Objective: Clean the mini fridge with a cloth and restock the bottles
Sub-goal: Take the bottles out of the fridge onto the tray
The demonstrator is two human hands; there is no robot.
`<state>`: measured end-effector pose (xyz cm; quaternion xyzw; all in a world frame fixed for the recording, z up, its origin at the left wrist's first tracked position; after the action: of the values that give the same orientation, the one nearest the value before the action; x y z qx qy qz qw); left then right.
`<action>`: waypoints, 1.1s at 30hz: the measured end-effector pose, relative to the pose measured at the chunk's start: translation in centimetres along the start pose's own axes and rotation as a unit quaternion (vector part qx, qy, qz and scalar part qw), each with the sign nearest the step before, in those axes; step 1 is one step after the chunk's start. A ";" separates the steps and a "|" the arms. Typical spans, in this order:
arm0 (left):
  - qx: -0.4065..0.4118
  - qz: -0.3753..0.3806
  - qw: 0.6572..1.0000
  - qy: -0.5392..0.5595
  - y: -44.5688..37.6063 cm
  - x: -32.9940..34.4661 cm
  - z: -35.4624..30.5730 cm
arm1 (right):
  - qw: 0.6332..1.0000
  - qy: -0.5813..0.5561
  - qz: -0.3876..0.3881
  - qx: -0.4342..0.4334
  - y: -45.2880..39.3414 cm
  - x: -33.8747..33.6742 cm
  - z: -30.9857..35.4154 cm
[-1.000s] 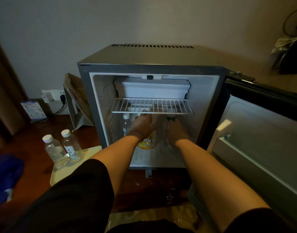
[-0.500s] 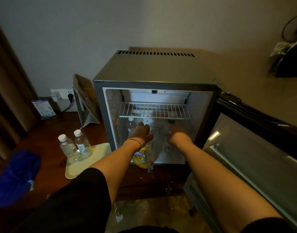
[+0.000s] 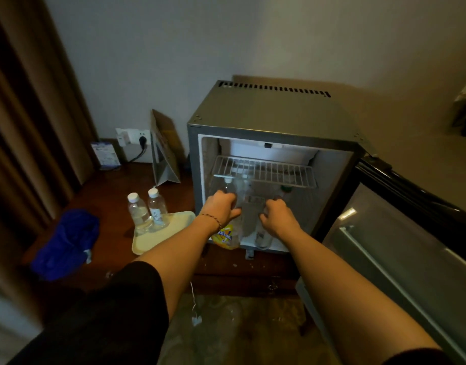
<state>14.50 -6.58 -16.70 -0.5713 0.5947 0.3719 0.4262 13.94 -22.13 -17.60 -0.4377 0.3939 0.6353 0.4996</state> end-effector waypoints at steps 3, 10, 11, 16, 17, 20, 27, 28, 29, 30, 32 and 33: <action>-0.027 -0.032 0.999 0.028 1.8 -1.7 1.1 | 0.999 0.000 -0.003 -0.045 0.4 -0.1 2.1; -0.099 -0.040 0.994 0.015 7.1 -3.8 4.6 | 0.988 -0.016 0.016 -0.150 2.7 0.1 8.2; -0.109 -0.043 0.993 0.014 7.9 -4.1 5.3 | 0.986 -0.017 0.018 -0.164 3.1 0.3 9.1; -0.157 -0.051 0.986 -0.001 11.6 -5.7 9.7 | 0.978 -0.038 0.032 -0.201 4.4 2.4 13.3; -0.166 -0.057 0.985 -0.007 12.1 -6.1 10.6 | 0.977 -0.041 0.038 -0.207 4.5 2.8 14.2; -0.192 -0.071 0.979 -0.007 13.3 -7.2 13.8 | 0.972 -0.044 0.060 -0.224 4.2 4.4 17.3; -0.254 -0.083 0.964 0.010 14.2 -9.5 22.6 | 0.963 -0.049 0.085 -0.252 0.5 7.4 26.4; -0.259 -0.078 0.963 0.011 14.0 -9.7 24.0 | 0.961 -0.048 0.085 -0.257 -0.3 7.9 27.9; -0.262 -0.075 0.962 0.014 13.8 -9.9 25.3 | 0.960 -0.047 0.085 -0.264 -0.9 8.3 29.4; -0.264 -0.075 0.962 0.018 13.5 -10.2 26.7 | 0.958 -0.048 0.086 -0.269 -1.6 8.9 30.9; -0.263 -0.077 0.962 0.016 13.0 -10.9 29.2 | 0.956 -0.048 0.087 -0.277 -2.9 9.9 33.5; -0.262 -0.075 0.962 0.013 12.7 -11.2 30.4 | 0.956 -0.045 0.090 -0.277 -3.5 10.5 34.7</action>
<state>4.11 26.60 -17.78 -0.7105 0.4377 0.4740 0.2809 10.46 14.07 -17.13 -0.4923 0.2171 0.7812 0.3167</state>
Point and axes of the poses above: each hand's wrist, its own y-axis away from the middle knuckle, its own x-axis out of the palm, z = x × y, the point moved 10 cm from there along -y, towards the middle knuckle, and after that the axes turned 5 degrees about -x, right-handed, at the moved point
